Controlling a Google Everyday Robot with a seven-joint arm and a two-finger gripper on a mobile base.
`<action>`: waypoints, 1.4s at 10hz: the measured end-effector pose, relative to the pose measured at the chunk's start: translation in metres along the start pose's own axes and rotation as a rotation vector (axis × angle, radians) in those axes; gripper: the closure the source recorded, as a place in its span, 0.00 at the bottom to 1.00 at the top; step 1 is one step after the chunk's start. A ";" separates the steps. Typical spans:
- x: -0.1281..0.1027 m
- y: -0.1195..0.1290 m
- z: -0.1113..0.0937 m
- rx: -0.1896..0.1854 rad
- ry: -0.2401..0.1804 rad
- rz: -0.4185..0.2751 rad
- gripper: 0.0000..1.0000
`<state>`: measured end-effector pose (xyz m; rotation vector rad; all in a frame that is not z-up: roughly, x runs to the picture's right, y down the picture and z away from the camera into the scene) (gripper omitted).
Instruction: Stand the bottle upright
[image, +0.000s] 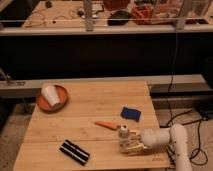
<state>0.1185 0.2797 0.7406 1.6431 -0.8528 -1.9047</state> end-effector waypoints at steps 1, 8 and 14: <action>0.000 0.000 0.000 0.003 -0.004 0.000 0.81; -0.002 -0.001 -0.001 0.003 -0.021 0.010 0.20; -0.001 0.000 -0.006 -0.008 -0.015 0.015 0.20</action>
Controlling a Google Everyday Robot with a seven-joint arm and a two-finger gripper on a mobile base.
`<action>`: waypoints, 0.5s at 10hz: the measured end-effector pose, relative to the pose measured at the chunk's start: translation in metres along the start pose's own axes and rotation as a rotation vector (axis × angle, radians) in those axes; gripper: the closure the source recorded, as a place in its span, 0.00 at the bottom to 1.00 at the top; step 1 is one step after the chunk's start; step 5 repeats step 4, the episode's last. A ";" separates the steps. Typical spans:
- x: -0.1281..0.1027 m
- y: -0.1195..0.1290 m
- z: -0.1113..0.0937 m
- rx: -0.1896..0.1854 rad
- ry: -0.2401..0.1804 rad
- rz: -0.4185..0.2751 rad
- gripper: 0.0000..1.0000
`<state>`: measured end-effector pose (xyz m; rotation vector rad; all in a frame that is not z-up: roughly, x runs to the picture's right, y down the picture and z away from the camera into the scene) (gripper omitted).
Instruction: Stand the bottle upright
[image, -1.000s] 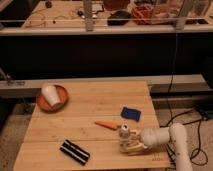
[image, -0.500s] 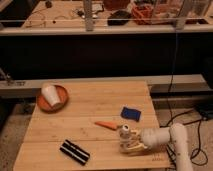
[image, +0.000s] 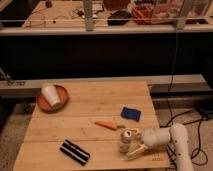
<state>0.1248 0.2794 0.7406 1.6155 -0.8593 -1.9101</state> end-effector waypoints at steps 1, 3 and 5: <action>-0.001 0.001 -0.004 -0.007 -0.005 0.002 0.20; -0.003 0.003 -0.013 -0.021 -0.018 0.012 0.20; -0.003 0.004 -0.018 -0.025 -0.022 0.017 0.20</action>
